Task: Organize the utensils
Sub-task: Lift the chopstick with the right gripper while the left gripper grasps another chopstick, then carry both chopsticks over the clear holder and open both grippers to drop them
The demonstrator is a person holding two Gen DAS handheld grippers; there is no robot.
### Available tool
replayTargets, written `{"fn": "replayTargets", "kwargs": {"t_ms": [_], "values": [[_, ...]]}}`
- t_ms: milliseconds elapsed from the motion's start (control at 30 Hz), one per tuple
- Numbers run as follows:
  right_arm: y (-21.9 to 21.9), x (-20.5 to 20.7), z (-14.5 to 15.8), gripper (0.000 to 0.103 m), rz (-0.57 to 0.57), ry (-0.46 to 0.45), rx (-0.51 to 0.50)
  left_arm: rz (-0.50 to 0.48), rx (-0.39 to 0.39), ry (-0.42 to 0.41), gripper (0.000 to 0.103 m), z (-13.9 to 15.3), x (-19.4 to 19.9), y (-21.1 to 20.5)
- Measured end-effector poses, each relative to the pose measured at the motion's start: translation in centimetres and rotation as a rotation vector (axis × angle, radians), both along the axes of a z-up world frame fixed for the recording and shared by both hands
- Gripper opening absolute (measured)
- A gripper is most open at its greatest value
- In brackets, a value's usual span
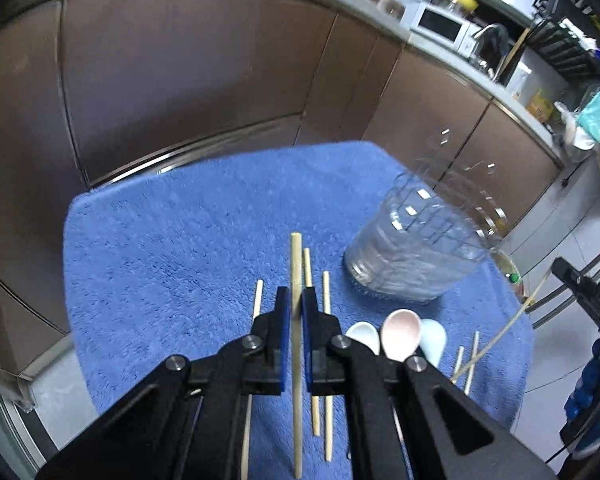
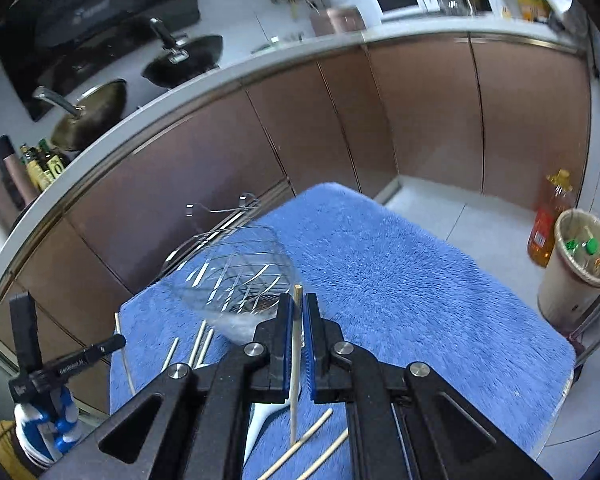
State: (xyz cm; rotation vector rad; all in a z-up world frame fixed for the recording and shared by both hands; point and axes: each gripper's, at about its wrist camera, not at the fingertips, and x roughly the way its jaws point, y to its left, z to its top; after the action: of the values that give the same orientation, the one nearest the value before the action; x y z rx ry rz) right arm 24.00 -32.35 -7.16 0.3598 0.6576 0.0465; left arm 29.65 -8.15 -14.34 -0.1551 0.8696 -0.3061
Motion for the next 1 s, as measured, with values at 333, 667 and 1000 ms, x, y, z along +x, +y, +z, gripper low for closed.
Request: {"fn": "replayTargets", "kwargs": {"t_ms": [333,667,1000], "values": [[2.5,-6.1,3.3,0.005,0.006,-0.119,-0.036,0.008,-0.031,-0.121,0.005,5.2,-6.3,1.8],[4.8,-10.2,7.4,0.005,0.04,-0.239,-0.076,0.004,-0.081,-0.201,0.005,9.1,-10.3,3.0],[5.4,-10.9,10.2,0.005,0.063,-0.337,-0.096,-0.028,-0.158,-0.228,0.005,12.1,-9.5,0.5]]}}
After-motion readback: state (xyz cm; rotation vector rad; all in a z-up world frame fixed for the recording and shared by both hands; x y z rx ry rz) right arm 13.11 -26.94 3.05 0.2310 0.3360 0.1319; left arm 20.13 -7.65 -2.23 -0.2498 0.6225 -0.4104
